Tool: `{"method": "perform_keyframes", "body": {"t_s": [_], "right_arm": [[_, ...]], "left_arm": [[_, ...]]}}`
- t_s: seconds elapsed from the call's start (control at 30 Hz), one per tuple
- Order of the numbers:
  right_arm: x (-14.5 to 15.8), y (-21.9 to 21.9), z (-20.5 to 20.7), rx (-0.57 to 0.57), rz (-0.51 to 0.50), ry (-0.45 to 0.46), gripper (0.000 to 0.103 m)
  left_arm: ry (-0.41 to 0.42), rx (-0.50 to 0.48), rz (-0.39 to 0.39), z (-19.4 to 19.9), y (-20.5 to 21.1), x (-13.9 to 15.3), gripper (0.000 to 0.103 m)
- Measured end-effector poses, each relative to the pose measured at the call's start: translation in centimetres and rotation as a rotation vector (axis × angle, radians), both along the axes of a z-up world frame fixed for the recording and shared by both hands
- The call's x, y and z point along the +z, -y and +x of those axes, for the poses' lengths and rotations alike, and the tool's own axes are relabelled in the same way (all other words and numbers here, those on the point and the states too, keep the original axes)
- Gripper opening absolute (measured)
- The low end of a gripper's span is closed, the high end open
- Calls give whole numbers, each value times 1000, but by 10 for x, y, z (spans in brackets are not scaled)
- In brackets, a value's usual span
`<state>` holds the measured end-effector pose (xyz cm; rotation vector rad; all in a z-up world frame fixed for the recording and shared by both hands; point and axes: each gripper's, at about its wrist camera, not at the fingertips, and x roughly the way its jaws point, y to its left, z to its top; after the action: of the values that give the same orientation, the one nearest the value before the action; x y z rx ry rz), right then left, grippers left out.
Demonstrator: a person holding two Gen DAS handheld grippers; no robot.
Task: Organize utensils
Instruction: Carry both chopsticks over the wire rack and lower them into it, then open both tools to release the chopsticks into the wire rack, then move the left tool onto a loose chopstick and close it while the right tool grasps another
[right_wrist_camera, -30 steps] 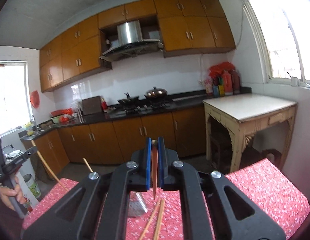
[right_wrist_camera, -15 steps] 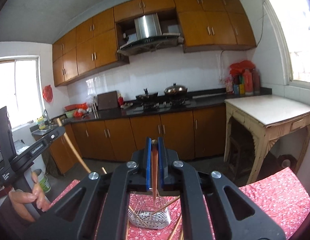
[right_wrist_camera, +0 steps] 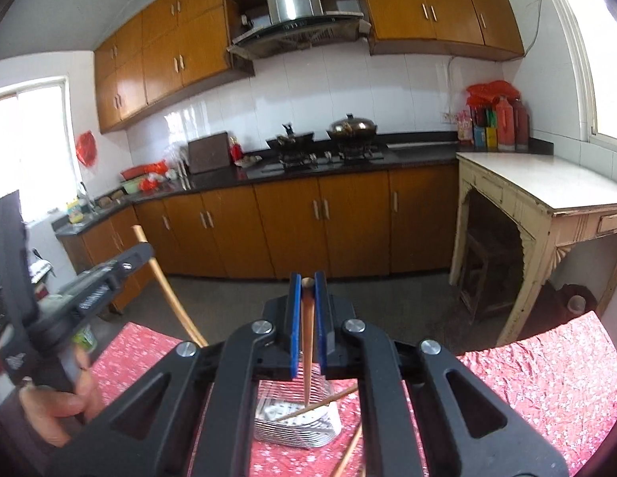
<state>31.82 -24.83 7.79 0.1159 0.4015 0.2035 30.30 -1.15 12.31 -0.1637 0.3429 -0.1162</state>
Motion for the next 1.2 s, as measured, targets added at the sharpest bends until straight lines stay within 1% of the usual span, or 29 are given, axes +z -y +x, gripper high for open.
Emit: {"method": "perform_keyframes", "body": {"t_s": [0.07, 0.1, 0.13, 0.17, 0.2, 0.3, 0.37, 0.47, 0.53, 0.57, 0.6, 0.67, 0.73, 0.77, 0.8, 0.87, 0.9, 1.0, 1.03, 1.1, 1.2], "right_arm": [[-4, 7, -1, -28, 2, 2, 34], [-4, 12, -5, -51, 5, 13, 38], [-5, 18, -10, -67, 9, 21, 40], [-4, 23, -13, -78, 12, 22, 40], [-4, 31, -20, -97, 16, 25, 40], [-4, 53, -34, -147, 12, 32, 41], [-10, 68, -46, -189, 8, 21, 42], [-28, 84, -59, -235, -11, -11, 42], [-52, 93, -66, -257, -29, -60, 42], [-69, 95, -69, -262, -34, -96, 42], [-80, 96, -72, -261, -35, -116, 42], [-119, 96, -79, -255, -28, -189, 42], [-151, 91, -84, -234, -25, -249, 42], [-164, 87, -87, -221, -26, -274, 40], [-184, 81, -89, -197, -26, -314, 39], [-210, 69, -92, -150, -17, -376, 32], [-223, 62, -94, -126, -12, -404, 31], [-245, 46, -100, -82, -18, -449, 23], [-250, 43, -100, -72, -18, -459, 21], [-258, 39, -100, -62, -14, -478, 21], [-260, 33, -100, -59, -21, -483, 20]], "left_arm": [[-3, 3, 3, -2, -4, 3, 10], [-1, 14, 14, -6, -7, 4, 17], [4, 26, 22, -10, -10, 5, 22], [7, 37, 24, -15, -14, 6, 33], [8, 42, 22, -18, -18, 7, 36], [4, 66, 32, -33, -32, 8, 36], [-2, 76, 40, -47, -43, 4, 37], [-23, 94, 57, -68, -57, -9, 39], [-45, 102, 60, -77, -62, -20, 42], [-60, 101, 61, -82, -66, -28, 44], [-80, 104, 66, -88, -69, -39, 46], [-118, 105, 83, -97, -70, -62, 49], [-179, 89, 106, -105, -66, -92, 51], [-208, 82, 112, -107, -63, -105, 52], [-252, 66, 110, -109, -59, -123, 52], [-319, 42, 104, -113, -51, -151, 52], [-340, 35, 101, -114, -48, -160, 52], [-407, 4, 101, -118, -38, -186, 52], [-415, -2, 103, -118, -37, -189, 52], [-432, -14, 116, -120, -30, -199, 52], [-449, -29, 138, -122, -23, -208, 52]]}}
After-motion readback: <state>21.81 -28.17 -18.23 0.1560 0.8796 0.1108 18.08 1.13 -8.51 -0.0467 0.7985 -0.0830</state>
